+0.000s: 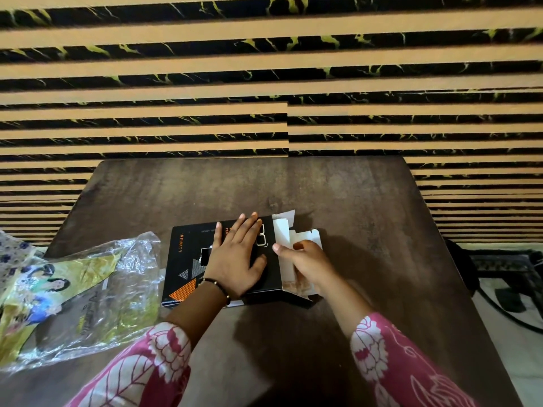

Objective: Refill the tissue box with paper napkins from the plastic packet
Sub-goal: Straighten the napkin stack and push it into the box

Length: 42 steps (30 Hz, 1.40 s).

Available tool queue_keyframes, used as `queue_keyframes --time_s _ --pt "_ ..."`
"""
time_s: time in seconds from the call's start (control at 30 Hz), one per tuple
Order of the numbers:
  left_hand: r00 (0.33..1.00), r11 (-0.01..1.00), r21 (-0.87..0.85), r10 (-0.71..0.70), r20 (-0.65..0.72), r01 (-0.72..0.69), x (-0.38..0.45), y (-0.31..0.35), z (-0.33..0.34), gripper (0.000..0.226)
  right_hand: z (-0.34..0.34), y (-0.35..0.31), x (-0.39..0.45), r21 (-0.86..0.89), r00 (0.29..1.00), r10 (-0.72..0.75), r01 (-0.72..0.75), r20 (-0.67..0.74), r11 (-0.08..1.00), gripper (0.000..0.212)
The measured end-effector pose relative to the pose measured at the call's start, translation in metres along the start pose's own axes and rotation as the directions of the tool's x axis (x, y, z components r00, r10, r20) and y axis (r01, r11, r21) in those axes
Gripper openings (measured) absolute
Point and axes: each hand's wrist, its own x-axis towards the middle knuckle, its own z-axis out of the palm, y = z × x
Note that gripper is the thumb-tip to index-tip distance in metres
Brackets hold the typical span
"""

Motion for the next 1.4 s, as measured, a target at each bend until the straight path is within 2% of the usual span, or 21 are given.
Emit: queue_keyframes --time_s 0.13,0.23,0.3,0.43,0.6,0.8,0.93,1.0,1.1,1.17,1.23,1.4 --pt "1.000 1.000 0.001 -0.005 0.021 0.005 0.000 0.000 -0.001 0.083 -0.010 -0.002 0.007 0.297 0.967 0.140 -0.200 0.212 0.934 0.041" --pt "1.000 1.000 -0.004 -0.006 0.019 0.006 0.000 0.000 -0.001 0.084 -0.018 -0.001 0.009 0.341 0.926 0.157 -0.278 0.343 0.898 0.021" --pt "1.000 1.000 -0.009 -0.006 0.015 0.006 0.000 0.000 -0.002 0.084 -0.020 -0.002 0.009 0.303 0.921 0.143 -0.262 0.363 0.916 0.018" --pt "1.000 1.000 0.003 -0.003 0.009 0.003 0.000 0.000 -0.001 0.084 -0.010 -0.006 0.004 0.223 0.940 0.112 -0.190 0.322 0.956 0.022" --pt "1.000 1.000 0.000 -0.010 0.014 0.010 0.000 0.000 -0.002 0.084 -0.005 -0.009 -0.006 0.333 0.980 0.039 -0.104 0.195 0.937 0.018" --pt "1.000 1.000 0.001 -0.006 0.017 0.006 0.000 0.000 -0.002 0.084 0.009 -0.006 -0.010 0.343 0.999 0.050 -0.053 0.016 0.938 0.014" --pt "1.000 1.000 -0.003 -0.008 0.003 0.008 0.000 0.000 -0.001 0.084 0.009 -0.002 -0.004 0.323 0.977 0.070 -0.001 -0.201 0.946 0.019" --pt "1.000 1.000 0.005 -0.009 0.003 0.009 0.000 0.000 0.000 0.084 0.003 0.002 -0.002 0.246 0.959 0.042 0.030 -0.281 0.969 0.017" --pt "1.000 1.000 0.006 -0.008 0.002 0.008 0.001 0.000 0.000 0.084 -0.007 0.002 -0.005 0.087 0.969 -0.007 0.029 -0.247 0.996 0.017" --pt "1.000 1.000 0.004 -0.009 -0.005 0.009 0.001 -0.001 0.000 0.084 -0.008 0.002 -0.004 0.103 0.987 0.007 0.010 -0.162 0.995 0.013" --pt "1.000 1.000 -0.003 -0.007 -0.011 0.007 0.002 0.000 0.000 0.084 -0.007 0.004 -0.003 0.104 0.993 0.011 0.001 -0.116 0.995 0.025" --pt "1.000 1.000 0.010 -0.008 0.003 0.008 0.001 0.000 0.001 0.084 -0.003 0.001 -0.001 0.085 0.997 0.035 -0.029 -0.070 0.996 0.038"
